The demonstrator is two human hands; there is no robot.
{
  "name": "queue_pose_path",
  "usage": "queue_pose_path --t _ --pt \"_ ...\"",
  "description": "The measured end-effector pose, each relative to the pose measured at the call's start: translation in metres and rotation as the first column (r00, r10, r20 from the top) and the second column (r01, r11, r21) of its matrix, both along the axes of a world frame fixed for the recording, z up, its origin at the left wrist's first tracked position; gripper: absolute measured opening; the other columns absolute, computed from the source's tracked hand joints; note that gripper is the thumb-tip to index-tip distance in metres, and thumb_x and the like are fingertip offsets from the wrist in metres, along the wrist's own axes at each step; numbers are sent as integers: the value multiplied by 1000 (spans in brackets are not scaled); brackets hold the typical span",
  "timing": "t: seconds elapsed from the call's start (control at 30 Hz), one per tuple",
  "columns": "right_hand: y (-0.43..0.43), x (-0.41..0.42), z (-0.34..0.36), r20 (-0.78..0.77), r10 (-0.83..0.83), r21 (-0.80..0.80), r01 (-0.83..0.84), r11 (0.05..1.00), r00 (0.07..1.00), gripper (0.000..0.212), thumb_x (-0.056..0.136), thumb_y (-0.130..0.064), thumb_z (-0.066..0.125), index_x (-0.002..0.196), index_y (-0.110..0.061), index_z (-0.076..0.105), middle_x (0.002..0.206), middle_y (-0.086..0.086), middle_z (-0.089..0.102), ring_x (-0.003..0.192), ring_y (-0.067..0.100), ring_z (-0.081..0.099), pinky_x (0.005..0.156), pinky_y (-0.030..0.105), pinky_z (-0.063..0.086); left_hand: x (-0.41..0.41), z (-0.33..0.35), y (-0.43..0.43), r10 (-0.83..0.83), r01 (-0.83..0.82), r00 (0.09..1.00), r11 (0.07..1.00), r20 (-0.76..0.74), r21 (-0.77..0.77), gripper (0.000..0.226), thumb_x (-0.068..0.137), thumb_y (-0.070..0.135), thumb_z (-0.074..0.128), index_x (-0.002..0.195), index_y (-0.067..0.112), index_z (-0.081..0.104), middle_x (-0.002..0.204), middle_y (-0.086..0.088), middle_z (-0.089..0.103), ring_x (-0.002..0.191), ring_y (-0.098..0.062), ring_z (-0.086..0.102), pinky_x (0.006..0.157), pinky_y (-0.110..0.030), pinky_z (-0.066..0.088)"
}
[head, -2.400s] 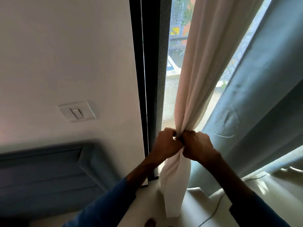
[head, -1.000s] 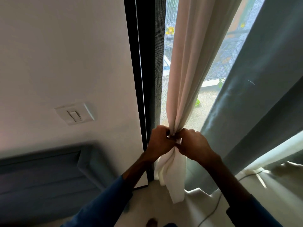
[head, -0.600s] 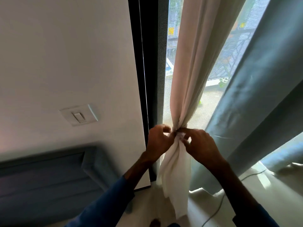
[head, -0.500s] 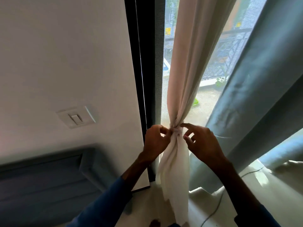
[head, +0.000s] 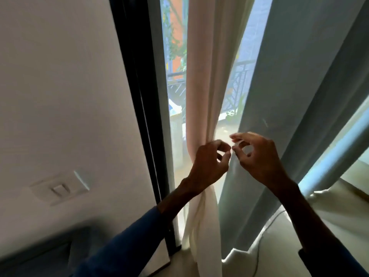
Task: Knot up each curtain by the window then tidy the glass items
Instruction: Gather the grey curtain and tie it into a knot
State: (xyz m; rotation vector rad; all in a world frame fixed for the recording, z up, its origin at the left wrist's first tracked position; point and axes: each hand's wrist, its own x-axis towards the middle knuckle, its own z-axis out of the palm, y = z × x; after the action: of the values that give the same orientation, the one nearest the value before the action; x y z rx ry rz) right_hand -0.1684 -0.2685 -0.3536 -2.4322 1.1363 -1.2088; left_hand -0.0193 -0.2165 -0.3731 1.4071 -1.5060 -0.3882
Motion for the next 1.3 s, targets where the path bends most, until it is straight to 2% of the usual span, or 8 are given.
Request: queue_pose_path --t 0.1,0.37,0.47,0.63,0.8,0.97,1.17,1.3 --pt "-1 -14 43 59 -68 -146 76 986 996 24 86 -8 71 109 -13 75 100 1 75 78 9 67 65 26 59 -12 45 -19 -31 36 999 988 32 -149 14 86 10 65 98 11 71 95 7 73 72 0 66 66 -3 46" --pt "-12 -58 173 217 -205 -454 284 844 955 14 91 -9 67 101 -14 76 101 -2 74 83 3 64 70 7 48 -59 174 -68 -61 68 998 839 32 -540 23 87 16 65 110 16 63 109 8 65 81 -3 64 65 -20 58" --pt "-25 -71 222 268 -205 -532 322 783 941 15 91 -9 64 98 -15 76 100 -4 72 83 4 64 70 15 54 -74 226 -94 -5 32 999 762 44 -647 34 85 23 69 116 17 58 116 5 57 97 -7 60 80 -25 56" --pt "-57 -93 288 327 -178 -617 352 704 928 17 88 -8 65 95 -18 76 101 -7 69 89 6 65 69 24 59 -97 300 -123 95 -23 993 741 71 -671 54 82 35 70 127 14 50 130 -1 50 119 -17 51 95 -22 42" --pt "-104 -115 353 349 -120 -683 340 646 929 19 84 -12 60 97 -20 72 100 -7 65 93 10 63 73 36 58 -110 363 -148 193 -97 980 692 54 -715 65 78 47 70 130 14 46 126 -2 51 113 -22 54 95 -37 50" --pt "-150 -146 407 330 -34 -742 281 609 943 24 80 -24 55 101 -21 67 106 -4 61 103 19 62 78 44 56 -132 429 -169 292 -193 956 619 -5 -761 71 76 52 71 130 15 45 125 -3 52 112 -24 55 92 -30 45" --pt "-192 -194 454 287 32 -790 217 574 958 25 77 -24 59 101 -23 65 109 -4 57 105 19 59 76 43 56 -170 487 -188 447 -304 893 506 -56 -807 72 72 56 71 127 20 42 126 -4 51 114 -28 55 87 -35 45" --pt "-215 -206 481 336 45 -757 241 608 941 28 77 -13 69 102 -24 64 114 -5 55 112 20 55 90 37 50 -179 518 -194 554 -368 830 469 -57 -803 73 71 52 71 127 20 37 126 -5 49 114 -31 55 86 -40 48"
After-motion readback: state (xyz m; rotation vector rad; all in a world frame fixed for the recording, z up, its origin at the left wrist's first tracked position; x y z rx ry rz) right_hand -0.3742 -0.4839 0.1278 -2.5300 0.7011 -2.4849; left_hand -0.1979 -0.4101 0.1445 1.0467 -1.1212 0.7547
